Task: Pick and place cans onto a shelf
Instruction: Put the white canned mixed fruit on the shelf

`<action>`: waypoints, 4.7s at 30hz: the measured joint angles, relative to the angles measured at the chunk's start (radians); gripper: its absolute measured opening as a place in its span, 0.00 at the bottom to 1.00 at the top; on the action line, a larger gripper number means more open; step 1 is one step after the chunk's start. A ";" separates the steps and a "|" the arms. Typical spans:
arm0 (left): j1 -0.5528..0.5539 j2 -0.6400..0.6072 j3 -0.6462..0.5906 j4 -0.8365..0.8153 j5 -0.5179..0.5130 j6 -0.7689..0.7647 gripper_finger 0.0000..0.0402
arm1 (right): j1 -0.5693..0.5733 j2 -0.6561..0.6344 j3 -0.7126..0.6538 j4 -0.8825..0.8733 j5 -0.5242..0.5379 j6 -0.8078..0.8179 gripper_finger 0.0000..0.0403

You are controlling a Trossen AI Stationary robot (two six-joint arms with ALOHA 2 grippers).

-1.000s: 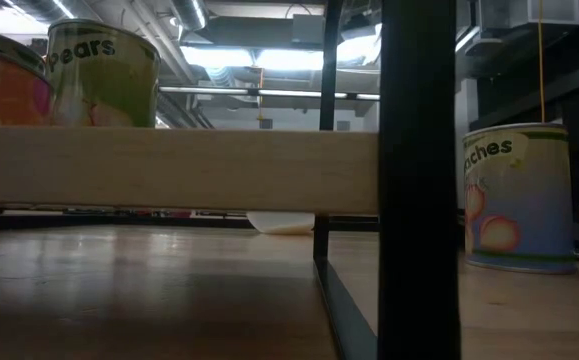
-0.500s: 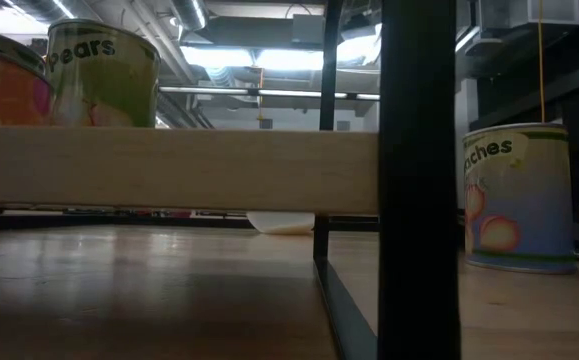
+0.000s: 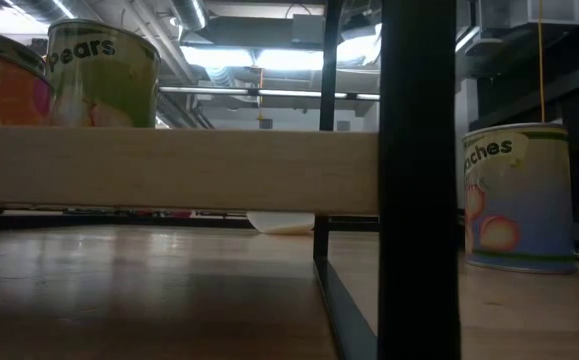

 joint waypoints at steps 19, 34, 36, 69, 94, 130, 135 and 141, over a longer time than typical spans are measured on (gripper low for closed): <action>0.045 -0.126 0.000 0.211 -0.011 0.378 0.16 | -0.313 -0.003 0.464 -0.031 -0.043 -0.766 0.03; 0.395 -0.374 0.000 0.200 0.163 0.525 0.16 | -0.805 0.039 0.483 -0.036 -0.327 -1.280 0.03; 0.453 -0.378 0.000 0.193 0.229 0.525 0.16 | -0.863 0.065 0.483 -0.036 -0.342 -1.307 0.03; 0.530 -0.371 0.000 -0.256 0.359 0.490 0.16 | -1.025 0.532 0.483 0.049 -0.351 -1.411 0.04; 0.548 -0.371 0.000 -0.303 0.350 0.493 0.16 | -1.025 0.526 0.578 -0.069 -0.352 -1.419 0.19; 0.879 -0.237 0.001 -0.395 0.440 0.788 0.28 | -0.854 -0.013 -0.061 0.067 -0.325 -1.062 0.19; 0.894 -0.155 0.001 -0.430 0.431 0.896 0.28 | -0.815 -0.058 -0.117 0.108 -0.223 -1.036 0.19; 0.887 -0.102 0.000 -0.482 0.435 1.164 0.28 | -0.810 -0.071 -0.166 0.150 -0.211 -1.015 0.19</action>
